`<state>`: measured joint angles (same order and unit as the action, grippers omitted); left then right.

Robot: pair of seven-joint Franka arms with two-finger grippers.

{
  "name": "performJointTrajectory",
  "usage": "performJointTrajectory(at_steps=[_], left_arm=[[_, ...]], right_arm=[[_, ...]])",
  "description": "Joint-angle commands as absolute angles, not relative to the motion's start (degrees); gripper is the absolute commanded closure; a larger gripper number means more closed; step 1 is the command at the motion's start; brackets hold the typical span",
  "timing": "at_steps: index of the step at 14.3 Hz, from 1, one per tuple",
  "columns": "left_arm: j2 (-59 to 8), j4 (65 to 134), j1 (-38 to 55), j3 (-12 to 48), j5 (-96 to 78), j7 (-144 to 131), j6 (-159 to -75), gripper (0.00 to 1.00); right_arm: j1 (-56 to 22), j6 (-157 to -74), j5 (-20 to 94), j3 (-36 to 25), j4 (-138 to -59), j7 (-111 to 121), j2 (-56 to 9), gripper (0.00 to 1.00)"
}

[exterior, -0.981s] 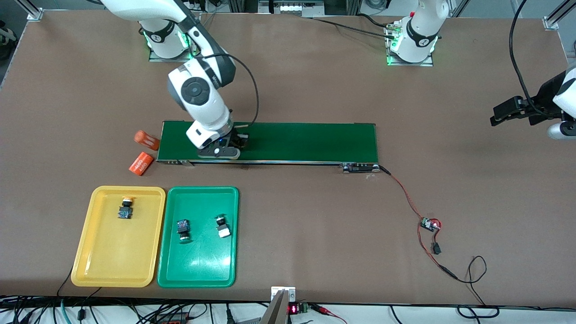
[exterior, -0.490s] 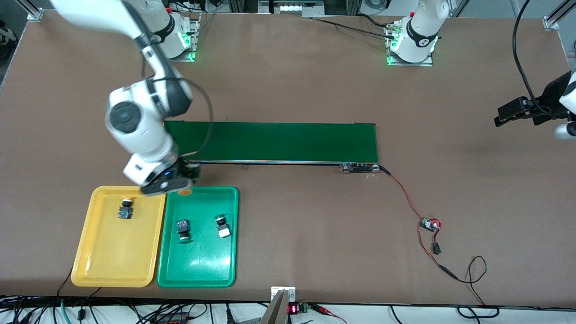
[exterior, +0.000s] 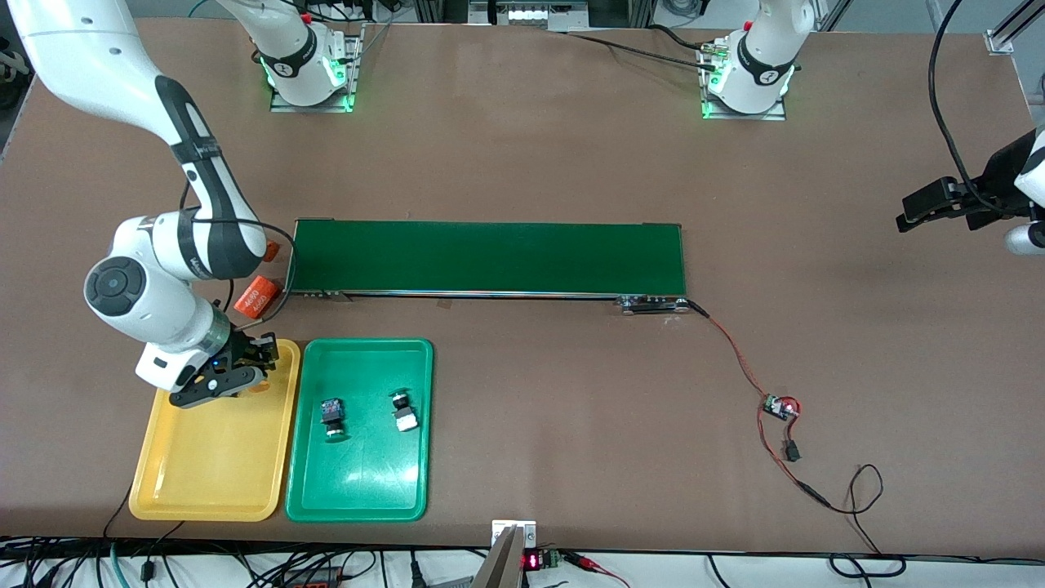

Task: Sort buttons by color to trays
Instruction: 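Grasp the yellow-capped button on the belt with the right gripper, then carry the yellow button into the yellow tray and open the right gripper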

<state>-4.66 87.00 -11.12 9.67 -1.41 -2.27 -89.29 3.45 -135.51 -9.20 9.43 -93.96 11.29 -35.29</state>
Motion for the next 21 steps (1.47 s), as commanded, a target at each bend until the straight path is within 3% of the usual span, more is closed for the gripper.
performJointTrajectory(at_steps=[1, 7, 9, 11, 12, 13, 14, 21], left_arm=[[-3.96, 87.80, -11.34, 9.67, -1.49, -1.32, -90.00, 0.00], [-3.96, 87.71, -11.25, 9.75, -1.49, -1.32, -90.09, 0.00], [-3.96, 87.71, -11.08, 9.76, -1.49, -1.67, -90.17, 0.00], [-3.96, 87.71, -11.07, 9.76, -1.49, -1.67, -90.79, 0.00], [-4.04, 87.71, -11.07, 9.84, -1.49, -1.67, -90.88, 0.00], [-4.04, 87.71, -10.99, 9.76, -1.49, -1.67, -90.97, 0.00], [-4.04, 87.71, -10.99, 9.76, -1.49, -1.76, -90.97, 0.00], [-4.04, 87.98, -10.90, 9.84, -1.41, -1.76, -91.85, 0.00]], right_arm=[[4.39, -138.51, -10.19, 10.37, -92.46, 12.22, -37.79, 0.96], [6.32, -139.83, -9.93, 10.37, -92.37, 12.74, -39.64, 0.81], [6.33, -139.83, -9.76, 10.37, -92.37, 12.74, -39.73, 0.64], [6.42, -140.01, -9.67, 10.37, -92.37, 12.66, -39.90, 0.35], [6.33, -140.53, -9.67, 10.37, -92.37, 12.66, -39.99, 0.32], [6.24, -140.62, -9.67, 10.37, -92.37, 12.05, -39.99, 0.13], [6.24, -140.71, -9.67, 10.37, -92.37, 12.04, -39.99, 0.02], [6.33, -135.55, -9.32, 10.72, -91.59, 12.39, -36.31, 0.00]])
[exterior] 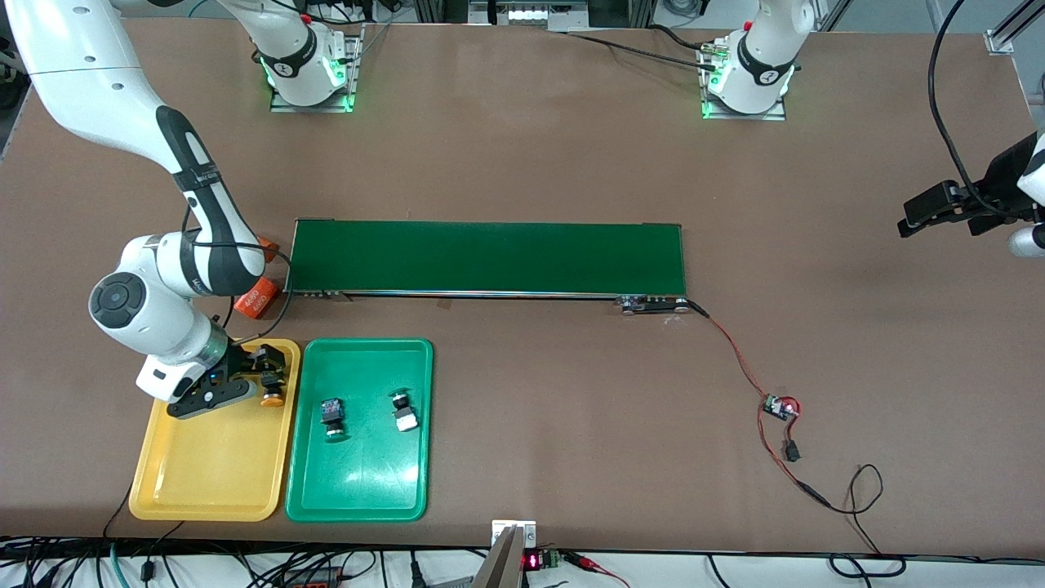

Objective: Sort buttons by color to trays

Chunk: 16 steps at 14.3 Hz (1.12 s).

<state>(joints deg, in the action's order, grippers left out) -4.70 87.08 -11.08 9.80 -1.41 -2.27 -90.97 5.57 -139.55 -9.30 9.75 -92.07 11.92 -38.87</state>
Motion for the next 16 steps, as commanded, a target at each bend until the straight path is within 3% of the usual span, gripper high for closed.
performJointTrajectory(at_steps=[1, 5, 11, 16], left_arm=[[-4.04, 87.89, -10.81, 9.84, -1.41, -1.76, -91.85, 0.00], [-4.04, 87.98, -10.90, 9.84, -1.41, -1.76, -91.76, 0.00], [-4.04, 88.07, -10.90, 9.84, -1.41, -1.85, -91.84, 0.00], [-3.87, 88.15, -10.90, 9.93, -1.41, -1.67, -91.67, 0.00]], right_arm=[[6.07, -131.26, -9.06, 10.90, -91.32, 12.31, -34.82, 0.00], [6.15, -110.70, -0.28, 11.60, -88.51, 11.95, -26.13, 0.00], [4.40, -92.05, -0.44, 8.53, -88.77, 6.33, -12.94, 0.00], [4.48, -88.51, -1.58, 7.12, -92.45, 2.55, -4.24, 0.00]])
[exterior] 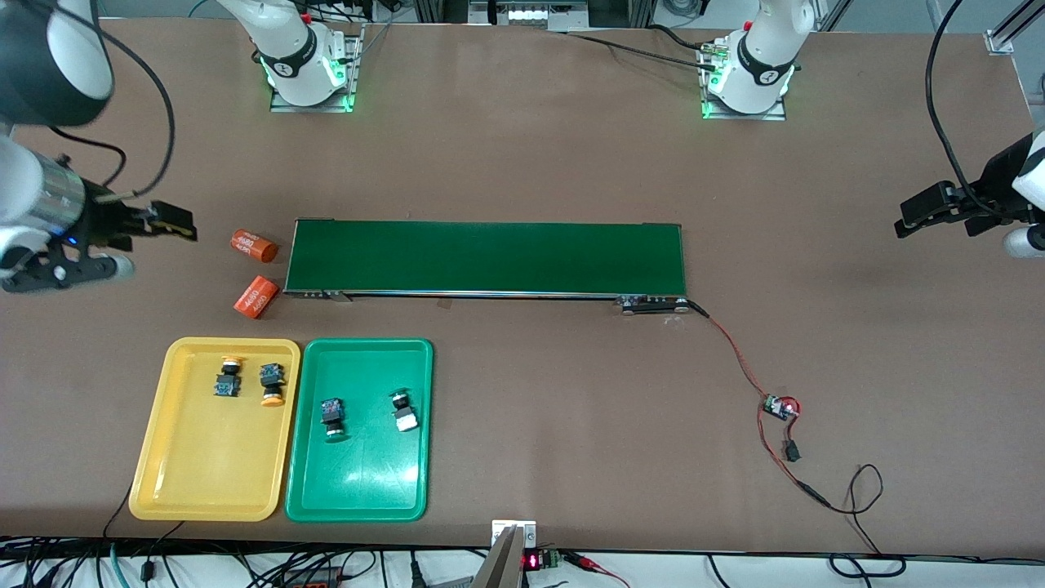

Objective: Sort buttons by color to trays

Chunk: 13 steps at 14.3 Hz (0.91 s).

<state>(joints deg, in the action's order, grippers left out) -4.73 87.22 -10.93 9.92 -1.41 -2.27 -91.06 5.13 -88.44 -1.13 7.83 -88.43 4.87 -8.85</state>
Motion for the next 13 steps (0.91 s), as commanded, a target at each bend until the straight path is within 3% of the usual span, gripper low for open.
performJointTrajectory(at_steps=[1, 5, 13], left_arm=[[-3.87, 88.24, -10.99, 9.93, -1.32, -1.67, -91.58, 0.00], [-3.87, 88.33, -11.34, 9.76, -1.41, -1.76, -91.50, 0.00], [-3.78, 88.33, -11.34, 9.76, -1.41, -1.67, -91.23, 0.00]], right_arm=[[4.48, -88.51, -1.67, 7.03, -93.85, 2.98, -2.22, 0.00], [5.01, -88.51, -1.67, 7.03, -99.40, 3.08, 3.07, 0.00], [7.30, -87.80, -1.41, 6.25, -97.47, 2.99, 1.76, 0.00]])
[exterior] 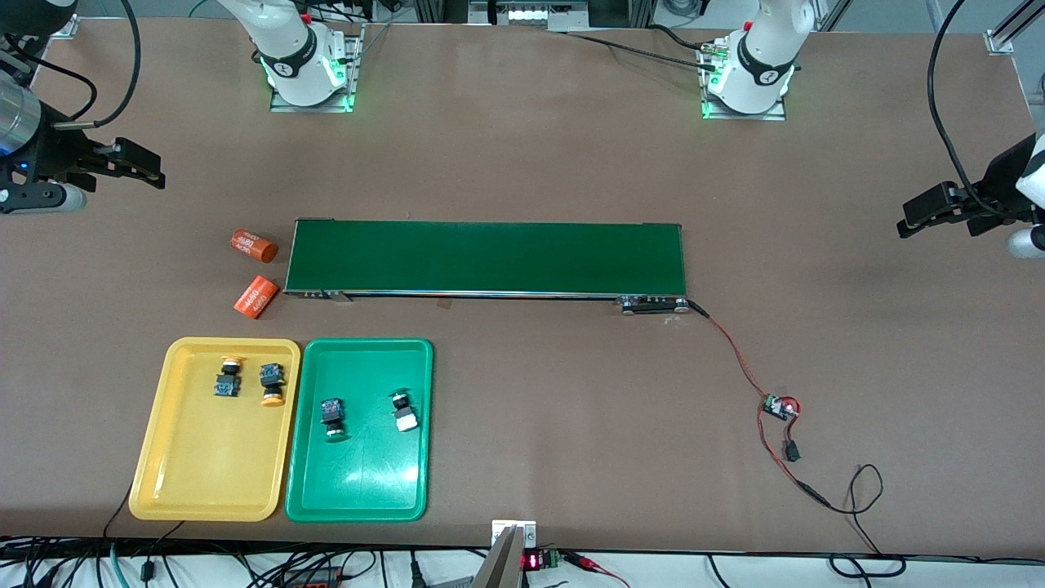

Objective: Sort buttons by color to trays

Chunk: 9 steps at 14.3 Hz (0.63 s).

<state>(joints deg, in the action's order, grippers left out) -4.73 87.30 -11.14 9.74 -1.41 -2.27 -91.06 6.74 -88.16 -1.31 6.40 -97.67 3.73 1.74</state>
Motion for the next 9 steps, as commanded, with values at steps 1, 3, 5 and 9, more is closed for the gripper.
performJointTrajectory(at_steps=[1, 3, 5, 9], left_arm=[[-3.78, 88.33, -11.34, 9.76, -1.41, -1.58, -91.23, 0.00], [-3.78, 88.24, -11.25, 9.76, -1.41, -1.67, -91.23, 0.00], [-3.78, 88.24, -11.25, 9.76, -1.41, -1.67, -91.23, 0.00], [-3.78, 88.24, -11.25, 9.84, -1.41, -1.67, -91.23, 0.00]], right_arm=[[7.12, -87.72, -1.41, 5.63, -97.21, 2.99, 1.76, 0.00], [6.77, -87.80, -1.41, 4.92, -96.86, 2.99, 1.50, 0.00], [6.50, -87.89, -1.58, 4.92, -96.86, 2.99, 0.97, 0.00], [6.50, -87.72, -1.67, 4.92, -96.86, 2.81, 0.97, 0.00]])
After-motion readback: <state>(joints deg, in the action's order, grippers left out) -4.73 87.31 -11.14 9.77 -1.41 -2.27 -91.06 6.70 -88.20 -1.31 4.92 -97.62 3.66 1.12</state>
